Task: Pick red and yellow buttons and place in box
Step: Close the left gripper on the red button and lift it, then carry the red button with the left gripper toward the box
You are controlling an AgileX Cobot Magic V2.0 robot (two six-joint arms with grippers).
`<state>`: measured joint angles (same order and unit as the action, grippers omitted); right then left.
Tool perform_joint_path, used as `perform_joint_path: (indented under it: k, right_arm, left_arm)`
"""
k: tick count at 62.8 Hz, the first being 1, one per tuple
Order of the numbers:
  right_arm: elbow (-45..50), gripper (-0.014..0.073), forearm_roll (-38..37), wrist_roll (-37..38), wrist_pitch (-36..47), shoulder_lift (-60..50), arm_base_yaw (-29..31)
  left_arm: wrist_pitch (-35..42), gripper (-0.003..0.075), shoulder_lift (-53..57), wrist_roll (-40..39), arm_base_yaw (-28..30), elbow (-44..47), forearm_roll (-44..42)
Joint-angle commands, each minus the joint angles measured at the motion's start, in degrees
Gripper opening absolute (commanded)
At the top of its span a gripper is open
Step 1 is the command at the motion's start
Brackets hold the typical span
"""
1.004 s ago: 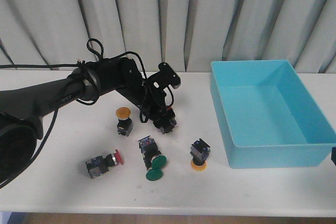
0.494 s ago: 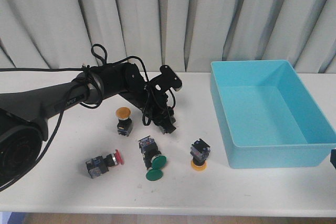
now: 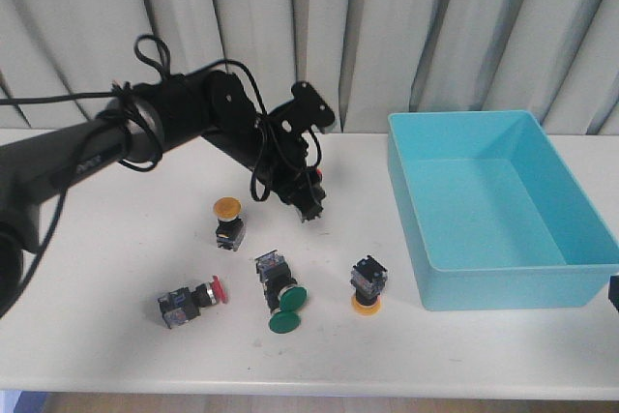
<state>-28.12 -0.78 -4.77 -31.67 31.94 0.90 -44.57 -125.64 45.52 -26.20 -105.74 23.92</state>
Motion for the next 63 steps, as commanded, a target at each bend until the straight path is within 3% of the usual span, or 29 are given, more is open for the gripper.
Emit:
perform_joint_path:
  k: [1, 30, 45, 63]
  right_arm:
    - [-1.53, 0.0582, -0.23, -0.26, 3.43, 0.52, 0.12]
    - [-1.53, 0.0582, -0.23, -0.26, 3.43, 0.52, 0.12]
    - [-1.53, 0.0582, -0.23, -0.26, 3.43, 0.52, 0.12]
    - [-1.53, 0.0582, -0.23, -0.26, 3.43, 0.52, 0.12]
  left_arm:
    - [1.04, 0.0139, 5.94, -0.56, -0.29, -1.81, 1.88]
    - [-3.21, 0.0139, 15.70, -9.68, -1.01, -0.42, 1.23]
    - [4.39, 0.0139, 30.26, -9.68, -2.36, 16.71, 3.85]
    - [18.57, 0.0139, 47.58, -9.58, -2.31, 42.09, 16.97]
